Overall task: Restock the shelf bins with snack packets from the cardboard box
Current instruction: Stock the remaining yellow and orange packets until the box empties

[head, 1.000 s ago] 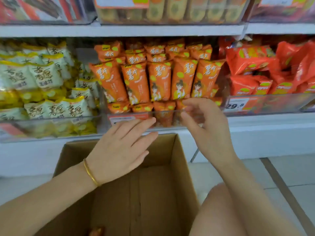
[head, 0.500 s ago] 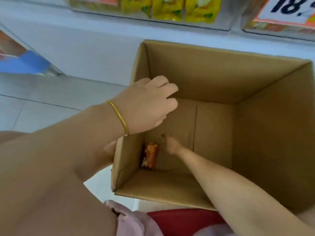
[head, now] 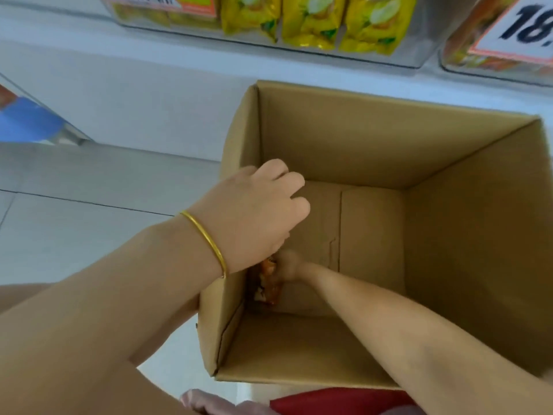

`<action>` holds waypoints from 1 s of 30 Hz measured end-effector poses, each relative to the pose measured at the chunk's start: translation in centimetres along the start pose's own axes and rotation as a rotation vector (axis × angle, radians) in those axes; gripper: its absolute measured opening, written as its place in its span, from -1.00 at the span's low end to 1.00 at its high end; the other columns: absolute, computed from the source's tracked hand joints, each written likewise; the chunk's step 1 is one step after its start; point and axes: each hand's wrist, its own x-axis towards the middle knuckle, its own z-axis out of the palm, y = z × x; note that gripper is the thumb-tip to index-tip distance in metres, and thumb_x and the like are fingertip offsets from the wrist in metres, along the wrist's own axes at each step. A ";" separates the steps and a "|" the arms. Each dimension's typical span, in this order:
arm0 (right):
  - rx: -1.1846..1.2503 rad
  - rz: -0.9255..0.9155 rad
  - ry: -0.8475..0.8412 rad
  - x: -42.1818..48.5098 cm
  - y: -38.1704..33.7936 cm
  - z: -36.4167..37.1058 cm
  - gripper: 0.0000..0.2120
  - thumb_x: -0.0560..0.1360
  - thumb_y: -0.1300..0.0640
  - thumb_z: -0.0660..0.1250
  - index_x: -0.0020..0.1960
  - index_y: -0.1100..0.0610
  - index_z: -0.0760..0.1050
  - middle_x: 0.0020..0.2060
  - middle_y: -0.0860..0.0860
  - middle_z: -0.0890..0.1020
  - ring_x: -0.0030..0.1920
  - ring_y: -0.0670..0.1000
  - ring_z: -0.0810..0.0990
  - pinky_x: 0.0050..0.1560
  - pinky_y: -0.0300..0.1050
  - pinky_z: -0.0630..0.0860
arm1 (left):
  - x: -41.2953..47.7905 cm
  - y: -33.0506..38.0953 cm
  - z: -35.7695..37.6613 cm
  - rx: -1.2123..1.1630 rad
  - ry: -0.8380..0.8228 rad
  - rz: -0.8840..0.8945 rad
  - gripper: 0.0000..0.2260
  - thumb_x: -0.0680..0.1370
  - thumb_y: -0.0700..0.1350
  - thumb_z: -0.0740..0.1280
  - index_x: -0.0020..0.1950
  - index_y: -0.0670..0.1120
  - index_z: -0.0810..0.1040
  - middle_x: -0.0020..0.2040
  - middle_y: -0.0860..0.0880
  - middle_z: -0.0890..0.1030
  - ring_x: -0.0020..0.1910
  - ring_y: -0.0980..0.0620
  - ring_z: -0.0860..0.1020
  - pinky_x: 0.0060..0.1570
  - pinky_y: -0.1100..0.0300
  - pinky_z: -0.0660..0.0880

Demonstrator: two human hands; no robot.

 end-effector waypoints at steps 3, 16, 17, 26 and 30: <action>0.288 -0.123 0.094 -6.9 0.8 -6.4 -0.45 0.35 0.08 0.54 0.27 0.17 0.46 0.14 0.09 0.60 0.15 0.05 0.57 0.18 -0.02 0.54 | 1.9 1.4 -0.2 -0.018 -0.116 -0.049 -0.69 0.54 0.01 0.20 0.26 -0.01 0.49 0.30 -0.02 0.43 0.29 -0.06 0.34 0.17 -0.01 0.43; 0.932 -0.569 0.910 -35.6 9.2 -18.3 -0.29 0.20 0.15 0.63 0.26 -0.03 0.40 0.09 -0.03 0.56 0.08 -0.03 0.62 0.07 -0.06 0.60 | 14.9 12.5 -9.5 -0.890 -0.005 -0.176 -0.59 0.50 0.06 0.38 0.27 0.07 0.32 0.08 0.09 0.51 -0.01 0.13 0.56 -0.01 0.17 0.55; 0.906 -0.589 0.967 -36.9 9.8 -19.2 -0.34 0.24 0.19 0.59 0.26 -0.03 0.41 0.07 -0.05 0.57 0.03 -0.09 0.63 0.01 -0.13 0.61 | 16.4 13.4 -10.8 -0.864 0.020 -0.140 -0.57 0.50 0.08 0.38 0.29 0.05 0.33 0.09 0.09 0.51 0.02 0.10 0.55 0.01 0.16 0.54; 0.493 -0.456 1.637 -46.6 16.7 -31.7 -0.40 0.30 0.26 0.56 0.25 0.00 0.41 0.00 -0.10 0.56 -0.04 -0.11 0.56 0.07 -0.12 0.52 | 29.2 18.1 -20.1 -0.067 0.692 -0.010 -0.44 0.47 0.00 0.41 0.40 -0.13 0.35 0.35 -0.11 0.39 0.30 -0.14 0.33 0.25 0.01 0.28; 0.396 -0.433 1.648 -46.5 17.7 -35.8 -0.33 0.34 0.23 0.54 0.38 0.12 0.35 0.13 -0.05 0.49 0.09 -0.05 0.50 0.08 -0.37 0.44 | 34.6 17.9 -22.2 0.227 0.654 -0.042 -0.23 0.36 0.19 0.44 0.45 -0.12 0.29 0.38 -0.13 0.37 0.34 -0.18 0.33 0.25 -0.12 0.26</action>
